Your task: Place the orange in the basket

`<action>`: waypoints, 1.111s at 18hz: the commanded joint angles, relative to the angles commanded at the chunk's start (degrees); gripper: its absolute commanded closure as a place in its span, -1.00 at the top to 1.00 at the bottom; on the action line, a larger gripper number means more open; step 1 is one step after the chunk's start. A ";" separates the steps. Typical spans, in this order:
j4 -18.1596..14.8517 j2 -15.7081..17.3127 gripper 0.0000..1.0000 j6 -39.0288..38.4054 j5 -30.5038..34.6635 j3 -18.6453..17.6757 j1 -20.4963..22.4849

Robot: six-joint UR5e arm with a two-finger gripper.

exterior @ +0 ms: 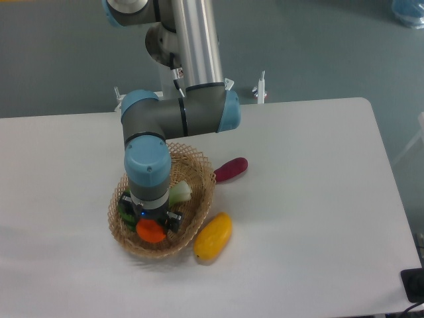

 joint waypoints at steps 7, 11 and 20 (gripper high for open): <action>-0.44 1.05 0.99 -0.44 -0.09 1.75 0.17; -0.61 2.89 0.99 -0.53 -0.18 4.30 2.88; -9.55 7.47 1.00 8.85 -0.35 8.78 12.73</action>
